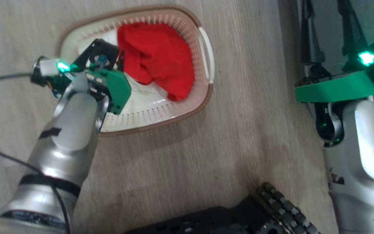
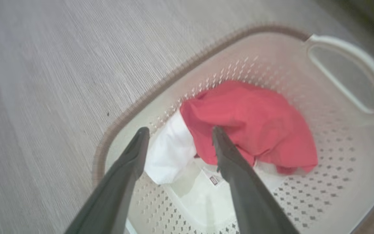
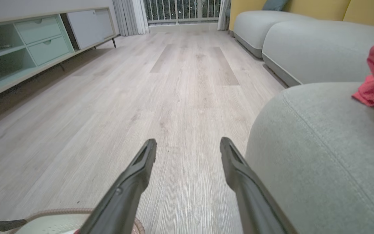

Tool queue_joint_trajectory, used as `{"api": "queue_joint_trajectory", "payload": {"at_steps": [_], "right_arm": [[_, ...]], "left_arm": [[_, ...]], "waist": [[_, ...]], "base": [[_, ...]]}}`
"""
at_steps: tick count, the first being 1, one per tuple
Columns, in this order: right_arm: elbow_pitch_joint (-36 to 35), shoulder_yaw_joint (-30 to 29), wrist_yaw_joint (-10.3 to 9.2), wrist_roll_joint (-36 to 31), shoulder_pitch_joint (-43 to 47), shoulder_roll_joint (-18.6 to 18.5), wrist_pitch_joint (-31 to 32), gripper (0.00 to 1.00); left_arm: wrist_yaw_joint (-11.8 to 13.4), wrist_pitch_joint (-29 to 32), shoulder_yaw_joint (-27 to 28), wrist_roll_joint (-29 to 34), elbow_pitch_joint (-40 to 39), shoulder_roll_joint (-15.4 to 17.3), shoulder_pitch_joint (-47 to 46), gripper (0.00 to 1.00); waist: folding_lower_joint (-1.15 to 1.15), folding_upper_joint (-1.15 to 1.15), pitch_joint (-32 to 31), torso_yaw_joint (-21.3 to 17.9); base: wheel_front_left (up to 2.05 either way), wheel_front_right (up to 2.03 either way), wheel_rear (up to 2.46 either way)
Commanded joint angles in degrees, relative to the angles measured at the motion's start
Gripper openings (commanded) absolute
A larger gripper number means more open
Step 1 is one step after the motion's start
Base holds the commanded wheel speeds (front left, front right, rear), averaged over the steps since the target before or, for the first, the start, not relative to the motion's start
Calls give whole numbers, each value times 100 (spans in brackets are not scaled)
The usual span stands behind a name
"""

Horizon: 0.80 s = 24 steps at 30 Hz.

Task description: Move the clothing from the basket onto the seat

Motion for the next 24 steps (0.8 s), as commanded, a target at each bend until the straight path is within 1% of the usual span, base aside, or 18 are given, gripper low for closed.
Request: {"api": "queue_joint_trajectory", "payload": {"at_steps": [1, 8, 15, 24], "right_arm": [[-204, 132, -1, 59, 37, 22, -35, 100], [-233, 194, -1, 298, -8, 22, -35, 100], [-265, 262, -1, 496, -3, 22, -35, 100], [-173, 480, -1, 706, 128, 22, -35, 100]], "left_arm": [[94, 107, 60, 103, 50, 168, -132, 100], [371, 472, -91, 367, 936, 294, -851, 100], [588, 456, -150, 410, 1520, 334, -1256, 100], [738, 323, -263, 428, 2088, 379, -1566, 100]], "waist": [[-2, 0, 396, -301], [-2, 0, 660, -513], [-2, 0, 848, -595], [-2, 0, 933, -634]], "base": [[0, 0, 0], [0, 0, 0], [0, 0, 0], [0, 0, 0]]}}
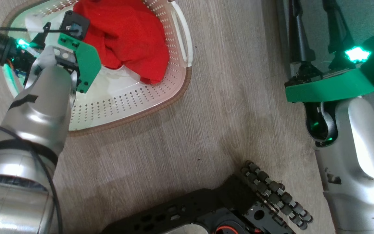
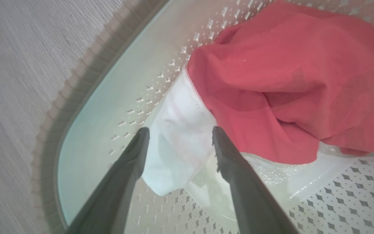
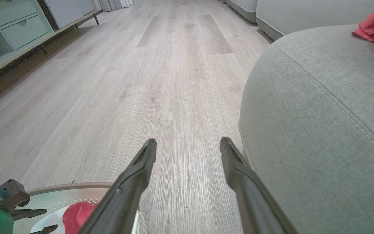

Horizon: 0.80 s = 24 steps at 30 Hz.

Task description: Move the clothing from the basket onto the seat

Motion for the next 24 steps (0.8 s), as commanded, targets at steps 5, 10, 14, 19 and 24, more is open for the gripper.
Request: {"api": "queue_joint_trajectory", "payload": {"at_steps": [5, 10, 14, 19, 24], "right_arm": [[-135, 116, -1, 111, 283, 20, -35, 100], [-145, 161, -1, 160, 290, 20, -35, 100], [-160, 155, -1, 183, 300, 20, -35, 100], [-141, 179, -1, 211, 325, 20, -35, 100], [-111, 184, -1, 260, 343, 20, -35, 100]], "left_arm": [[86, -107, -16, 16, 96, 109, -165, 100], [81, -126, -75, -10, 242, 95, -274, 100], [71, -133, -113, -39, 310, 82, -384, 100], [92, -165, -161, -72, 364, 61, -519, 100], [80, -201, -208, -139, 418, 6, -572, 100]], "waist": [[0, 0, 32, -17], [0, 0, 77, -68], [0, 0, 137, -90], [0, 0, 221, -96], [0, 0, 282, -113]], "base": [[0, 0, 0], [0, 0, 0], [0, 0, 0], [0, 0, 0], [0, 0, 0]]}}
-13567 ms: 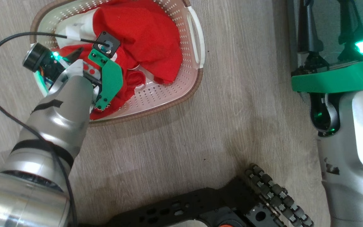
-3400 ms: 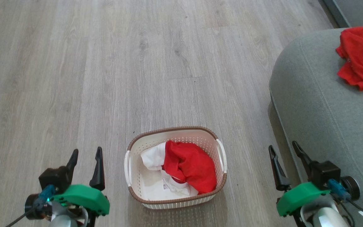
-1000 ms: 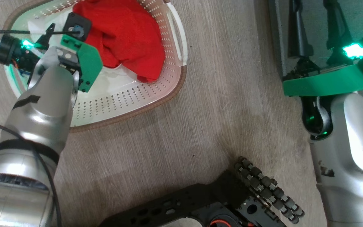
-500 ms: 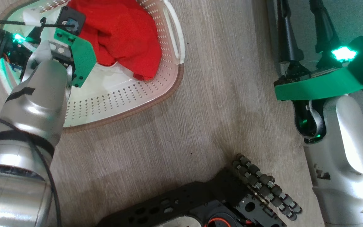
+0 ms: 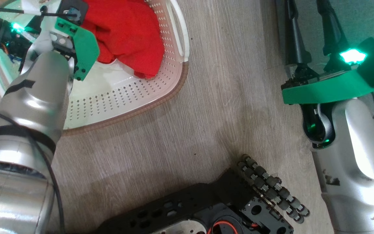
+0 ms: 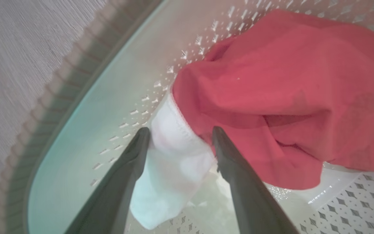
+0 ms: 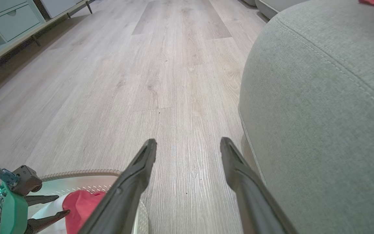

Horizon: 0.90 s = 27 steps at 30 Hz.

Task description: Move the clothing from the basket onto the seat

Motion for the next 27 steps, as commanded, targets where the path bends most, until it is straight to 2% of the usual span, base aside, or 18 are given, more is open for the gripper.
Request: {"api": "queue_joint_trajectory", "payload": {"at_steps": [1, 14, 15, 17, 18, 19, 27], "right_arm": [[-129, 70, -1, 72, 312, 20, -35, 100], [-114, 97, -1, 116, 335, 20, -35, 100], [-114, 102, -1, 124, 339, 20, -35, 100], [-117, 99, -1, 142, 340, 20, -35, 100], [-113, 88, -1, 154, 339, 20, -35, 100], [-107, 75, -1, 165, 337, 20, -35, 100], [-54, -150, -1, 127, 340, 20, -35, 100]], "left_arm": [[36, -65, 41, -60, -62, 55, -33, 100], [93, -179, -97, -138, -2, 46, -90, 100], [98, -190, -109, -143, 1, 47, -94, 93], [112, -222, -135, -149, 7, 51, -92, 43], [114, -238, -151, -151, 9, 49, -85, 30], [104, -249, -171, -151, 12, 42, -75, 0], [-18, -443, -215, -276, 23, -70, -13, 0]], "waist": [[0, 0, 6, -4], [0, 0, 65, -54], [0, 0, 71, -56], [0, 0, 87, -61], [0, 0, 94, -61], [0, 0, 97, -60], [0, 0, 10, 43]], "base": [[0, 0, 0], [0, 0, 0], [0, 0, 0], [0, 0, 0], [0, 0, 0], [0, 0, 0], [0, 0, 0]]}}
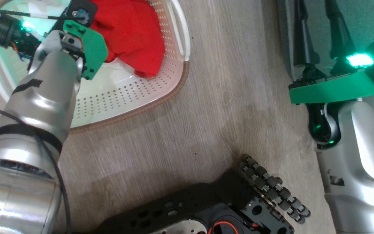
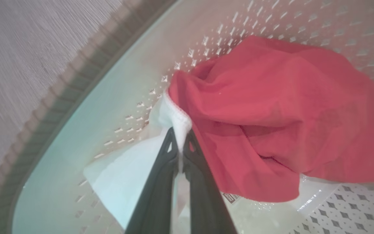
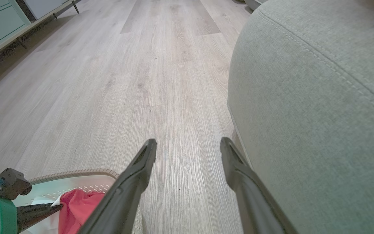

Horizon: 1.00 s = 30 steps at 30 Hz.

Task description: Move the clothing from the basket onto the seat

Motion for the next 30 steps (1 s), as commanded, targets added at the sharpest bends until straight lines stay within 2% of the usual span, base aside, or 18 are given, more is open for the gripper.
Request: {"api": "queue_joint_trajectory", "payload": {"at_steps": [1, 10, 18, 23, 30], "right_arm": [[-112, 9, -1, -33, 266, 20, -35, 100], [-37, -247, -1, -323, 395, 20, -35, 100], [78, -585, -1, -693, 796, 20, -35, 100], [127, -903, -1, -988, 1144, -18, -35, 100], [270, -991, -1, -1228, 1710, -224, -35, 100]], "left_arm": [[-20, -108, 33, -64, -69, 27, 47, 0], [-168, -660, 156, -464, -110, -157, 262, 0], [-418, -1027, 370, -1053, -503, -224, 1015, 0], [-559, -1051, 387, -1502, -1418, -230, 1705, 0], [-479, -1053, 572, -1933, -2896, -219, 2981, 0]], "waist": [[0, 0, -64, 69], [0, 0, -533, 506], [0, 0, -1549, 949], [0, 0, -2348, 1300], [0, 0, -3573, 1649]], "base": [[0, 0, 0], [0, 0, 0], [0, 0, 0], [0, 0, 0], [0, 0, 0]]}}
